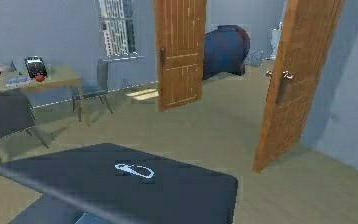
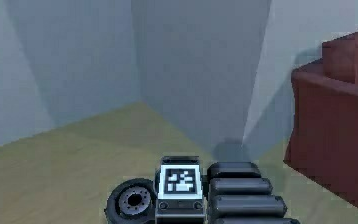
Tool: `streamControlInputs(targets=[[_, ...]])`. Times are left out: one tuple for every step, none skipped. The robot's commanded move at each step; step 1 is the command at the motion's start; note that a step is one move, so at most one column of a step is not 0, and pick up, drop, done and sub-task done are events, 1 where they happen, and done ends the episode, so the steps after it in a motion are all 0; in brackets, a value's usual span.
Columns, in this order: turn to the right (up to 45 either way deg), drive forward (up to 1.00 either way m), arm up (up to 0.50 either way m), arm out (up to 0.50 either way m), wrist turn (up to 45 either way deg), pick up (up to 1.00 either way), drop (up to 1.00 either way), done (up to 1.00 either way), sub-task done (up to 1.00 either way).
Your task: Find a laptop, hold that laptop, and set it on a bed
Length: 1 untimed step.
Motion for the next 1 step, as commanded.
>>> streamControlInputs(targets=[[0.0, 1.0, 0.0, 0.0, 0.0, 0.0, 0.0, 0.0, 0.0]])
